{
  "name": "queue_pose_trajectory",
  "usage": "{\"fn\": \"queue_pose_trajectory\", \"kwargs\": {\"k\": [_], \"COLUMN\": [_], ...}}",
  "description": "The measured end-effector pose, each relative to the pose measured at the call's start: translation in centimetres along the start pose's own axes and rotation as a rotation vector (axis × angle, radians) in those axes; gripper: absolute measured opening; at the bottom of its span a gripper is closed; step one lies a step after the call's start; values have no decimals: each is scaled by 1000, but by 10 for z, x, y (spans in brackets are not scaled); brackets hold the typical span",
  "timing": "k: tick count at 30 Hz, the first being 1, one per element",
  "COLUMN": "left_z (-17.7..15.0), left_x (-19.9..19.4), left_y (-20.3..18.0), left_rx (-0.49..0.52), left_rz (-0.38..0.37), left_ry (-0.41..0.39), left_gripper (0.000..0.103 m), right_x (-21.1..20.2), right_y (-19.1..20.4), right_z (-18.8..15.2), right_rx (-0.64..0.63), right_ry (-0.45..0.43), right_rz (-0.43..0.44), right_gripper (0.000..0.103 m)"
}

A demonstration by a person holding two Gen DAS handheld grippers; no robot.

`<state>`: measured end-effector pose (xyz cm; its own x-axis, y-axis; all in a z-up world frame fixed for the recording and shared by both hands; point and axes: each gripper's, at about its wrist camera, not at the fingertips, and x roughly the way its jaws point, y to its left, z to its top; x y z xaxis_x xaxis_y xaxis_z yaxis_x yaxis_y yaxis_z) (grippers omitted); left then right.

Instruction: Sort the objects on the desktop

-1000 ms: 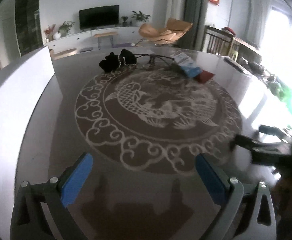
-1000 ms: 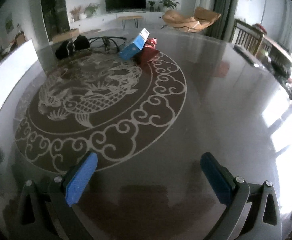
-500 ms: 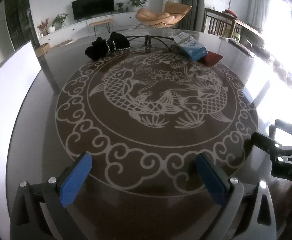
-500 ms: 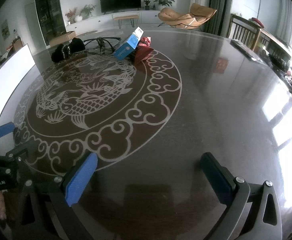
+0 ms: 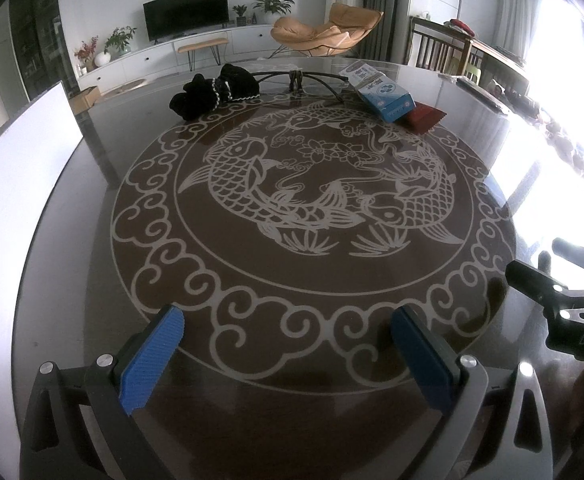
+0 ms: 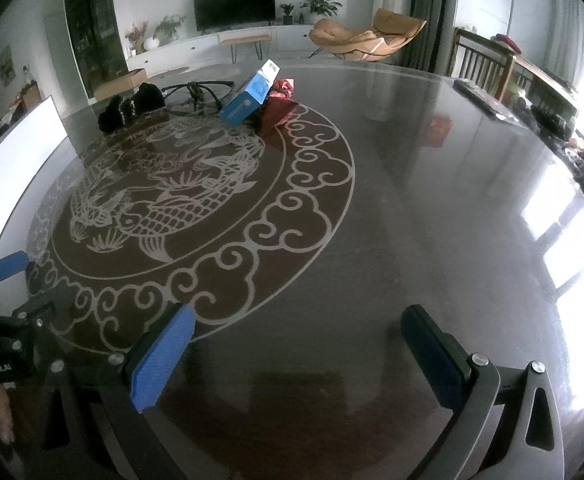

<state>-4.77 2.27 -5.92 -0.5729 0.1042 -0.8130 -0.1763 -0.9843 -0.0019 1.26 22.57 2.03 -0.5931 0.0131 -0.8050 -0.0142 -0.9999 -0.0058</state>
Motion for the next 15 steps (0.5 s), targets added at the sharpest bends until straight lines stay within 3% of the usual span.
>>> {"fn": "queue_pose_trajectory", "kwargs": {"k": [15], "left_z": [0], "left_x": [0], "left_y": [0], "left_rx": [0], "left_rz": [0], "left_ry": [0], "left_gripper": [103], "right_x": [-1], "right_y": [0], "right_z": [0], "right_rx": [1], "right_ry": [0], "right_rz": [0], "right_gripper": [103]}}
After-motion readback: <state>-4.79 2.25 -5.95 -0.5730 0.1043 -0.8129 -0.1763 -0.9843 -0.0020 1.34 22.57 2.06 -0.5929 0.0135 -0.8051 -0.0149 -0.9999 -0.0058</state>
